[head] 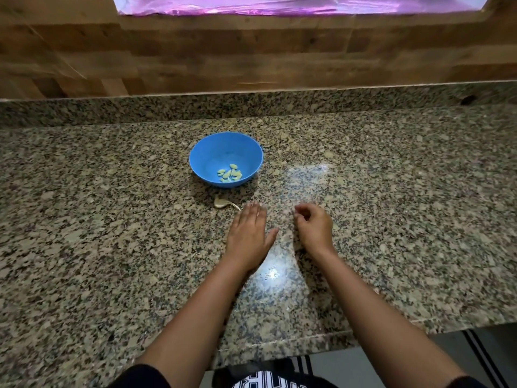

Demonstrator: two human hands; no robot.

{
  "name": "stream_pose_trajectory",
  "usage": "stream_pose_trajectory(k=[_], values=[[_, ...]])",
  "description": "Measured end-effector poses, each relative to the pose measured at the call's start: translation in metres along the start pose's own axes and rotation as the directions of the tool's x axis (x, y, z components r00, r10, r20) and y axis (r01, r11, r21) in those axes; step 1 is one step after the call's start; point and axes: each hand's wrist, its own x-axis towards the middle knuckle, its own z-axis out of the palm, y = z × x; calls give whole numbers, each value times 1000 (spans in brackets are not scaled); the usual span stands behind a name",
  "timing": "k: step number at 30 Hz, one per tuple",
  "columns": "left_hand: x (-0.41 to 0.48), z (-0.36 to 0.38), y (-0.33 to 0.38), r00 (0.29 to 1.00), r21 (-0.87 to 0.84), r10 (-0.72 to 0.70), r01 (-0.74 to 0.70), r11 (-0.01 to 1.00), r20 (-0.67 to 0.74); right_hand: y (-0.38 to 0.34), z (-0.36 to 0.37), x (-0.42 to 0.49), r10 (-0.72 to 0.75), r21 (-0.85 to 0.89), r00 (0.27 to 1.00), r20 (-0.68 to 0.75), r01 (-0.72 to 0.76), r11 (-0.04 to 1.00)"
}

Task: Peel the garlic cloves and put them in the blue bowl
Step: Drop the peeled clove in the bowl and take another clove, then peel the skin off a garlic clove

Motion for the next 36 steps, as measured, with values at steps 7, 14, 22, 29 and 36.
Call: stream_pose_trajectory(k=[7, 14, 22, 29, 36], values=[[-27, 7, 2, 969, -166, 91, -131, 977, -230, 9, 2, -23, -65, -76, 996, 63, 70, 995], [-30, -3, 10, 975, -106, 42, -67, 992, -220, 4, 6, -31, -43, 14, 993, 114, 42, 999], [-52, -24, 0, 852, -639, -487, 267, 721, -193, -9, 20, -25, -226, -266, 858, 462, 377, 887], [-67, -31, -8, 760, -763, -642, 354, 540, -102, -13, 50, -40, -396, -272, 699, 596, 639, 720], [-97, -31, -26, 615, -893, -788, 343, 292, -21, -19, 66, -62, -390, -307, 645, 657, 702, 643]])
